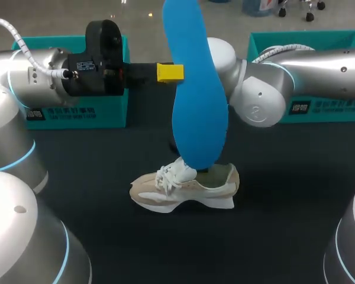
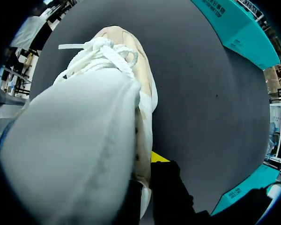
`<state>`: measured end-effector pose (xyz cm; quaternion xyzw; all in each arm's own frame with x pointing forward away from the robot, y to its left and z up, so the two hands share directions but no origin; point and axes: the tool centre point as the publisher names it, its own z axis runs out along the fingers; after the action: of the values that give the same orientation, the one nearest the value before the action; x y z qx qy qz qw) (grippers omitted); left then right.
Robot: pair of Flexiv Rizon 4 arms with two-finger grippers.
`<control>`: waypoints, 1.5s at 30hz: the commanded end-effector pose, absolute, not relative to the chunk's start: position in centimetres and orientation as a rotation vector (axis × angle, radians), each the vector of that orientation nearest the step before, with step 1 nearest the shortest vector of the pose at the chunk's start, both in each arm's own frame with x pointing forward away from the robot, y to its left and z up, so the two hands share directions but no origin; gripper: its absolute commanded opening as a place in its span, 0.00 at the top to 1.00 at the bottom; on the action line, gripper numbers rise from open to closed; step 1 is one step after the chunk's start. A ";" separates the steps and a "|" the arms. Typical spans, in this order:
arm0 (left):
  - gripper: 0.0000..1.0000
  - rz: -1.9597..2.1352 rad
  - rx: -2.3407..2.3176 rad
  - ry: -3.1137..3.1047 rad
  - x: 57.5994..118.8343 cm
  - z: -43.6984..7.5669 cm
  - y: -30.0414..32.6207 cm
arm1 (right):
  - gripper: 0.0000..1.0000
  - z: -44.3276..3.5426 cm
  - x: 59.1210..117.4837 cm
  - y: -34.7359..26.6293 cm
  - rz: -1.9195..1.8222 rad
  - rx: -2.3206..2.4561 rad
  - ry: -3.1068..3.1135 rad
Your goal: Take the shoe out of the shoebox, open the shoe tongue, remove and reinsert the insole, then place the shoe into the shoebox
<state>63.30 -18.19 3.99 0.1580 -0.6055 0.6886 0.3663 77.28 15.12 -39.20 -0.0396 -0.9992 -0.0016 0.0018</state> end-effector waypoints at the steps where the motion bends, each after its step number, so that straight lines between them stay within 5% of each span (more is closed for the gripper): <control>1: 1.00 1.772 0.407 -1.555 63.2 3.9 -18.2 | 1.00 -38.4 76.5 15.2 -0.049 -0.279 -3.118; 15: 1.00 1.772 0.407 -1.555 63.2 3.9 -18.2 | 1.00 -38.0 73.5 14.2 -0.311 -0.987 -2.900; 32: 1.00 1.772 0.407 -1.555 63.2 3.9 -18.2 | 1.00 -37.9 73.3 14.5 -0.345 -0.977 -2.913; 45: 1.00 1.772 0.407 -1.555 63.2 3.9 -18.2 | 1.00 -35.6 73.5 12.5 -0.437 -1.675 -2.287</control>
<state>63.30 -18.19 3.99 0.1580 -0.6055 0.6886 0.3664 74.06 13.63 -35.81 -0.4808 -0.8632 -0.1228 0.0925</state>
